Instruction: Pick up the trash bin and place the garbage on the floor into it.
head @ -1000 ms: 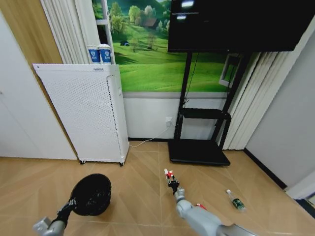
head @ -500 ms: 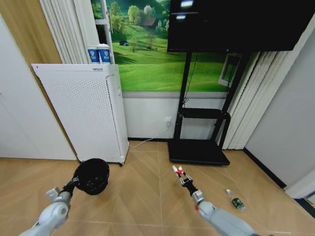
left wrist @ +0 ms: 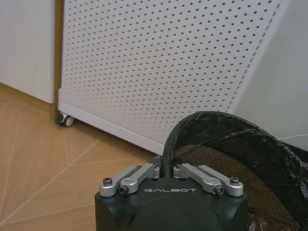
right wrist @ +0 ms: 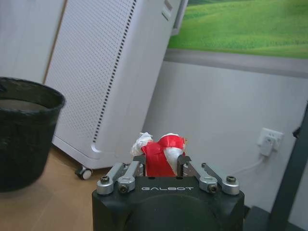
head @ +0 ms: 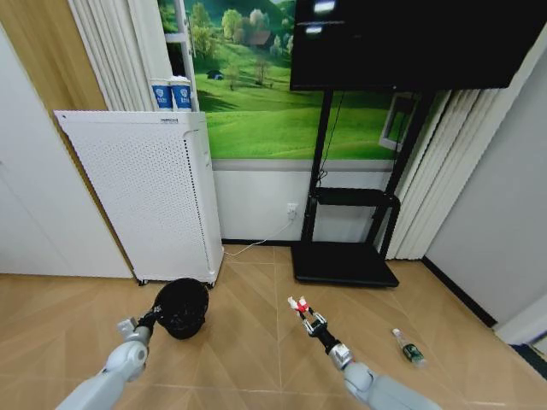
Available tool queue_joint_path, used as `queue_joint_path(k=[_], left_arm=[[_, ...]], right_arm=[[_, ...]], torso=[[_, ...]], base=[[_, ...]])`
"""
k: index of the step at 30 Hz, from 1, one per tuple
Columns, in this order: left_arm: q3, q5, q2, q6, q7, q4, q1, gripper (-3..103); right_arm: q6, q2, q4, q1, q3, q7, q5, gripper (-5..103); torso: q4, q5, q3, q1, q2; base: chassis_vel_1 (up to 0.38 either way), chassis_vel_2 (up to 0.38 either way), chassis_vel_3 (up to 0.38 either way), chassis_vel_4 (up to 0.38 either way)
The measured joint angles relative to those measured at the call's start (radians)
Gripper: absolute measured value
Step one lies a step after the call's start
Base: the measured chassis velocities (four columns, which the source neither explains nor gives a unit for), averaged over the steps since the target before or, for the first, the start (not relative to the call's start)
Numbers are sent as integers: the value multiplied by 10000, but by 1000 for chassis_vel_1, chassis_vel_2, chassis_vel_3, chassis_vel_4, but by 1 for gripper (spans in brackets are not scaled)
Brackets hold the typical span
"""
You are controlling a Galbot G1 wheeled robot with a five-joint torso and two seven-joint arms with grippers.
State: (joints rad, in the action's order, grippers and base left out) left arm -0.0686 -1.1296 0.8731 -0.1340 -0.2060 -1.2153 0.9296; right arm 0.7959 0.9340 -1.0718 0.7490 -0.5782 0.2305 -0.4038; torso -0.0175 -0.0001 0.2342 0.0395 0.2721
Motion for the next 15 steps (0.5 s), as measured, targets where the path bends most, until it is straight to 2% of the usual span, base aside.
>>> queue_joint_path(k=[8, 13, 15], left_arm=[[674, -59, -23, 210, -287, -162, -849, 7], [929, -121, -24, 297, -435, -122, -1189, 7], [1389, -177, 82, 332, -460, 107, -1658, 7]], right_arm=[[28, -38, -1148, -545, -608, 101, 362, 32], [-41, -49, -1922, -980, -1223, 261, 336, 32], [-137, 85, -2206, -1374, -1757, 348, 231, 32]], torso=[[-2, 3, -1, -1, 0], [4, 1, 0, -1, 0], [0, 1, 0, -1, 0]], base=[[0, 0, 0, 0], [0, 0, 0, 0], [0, 0, 0, 0]])
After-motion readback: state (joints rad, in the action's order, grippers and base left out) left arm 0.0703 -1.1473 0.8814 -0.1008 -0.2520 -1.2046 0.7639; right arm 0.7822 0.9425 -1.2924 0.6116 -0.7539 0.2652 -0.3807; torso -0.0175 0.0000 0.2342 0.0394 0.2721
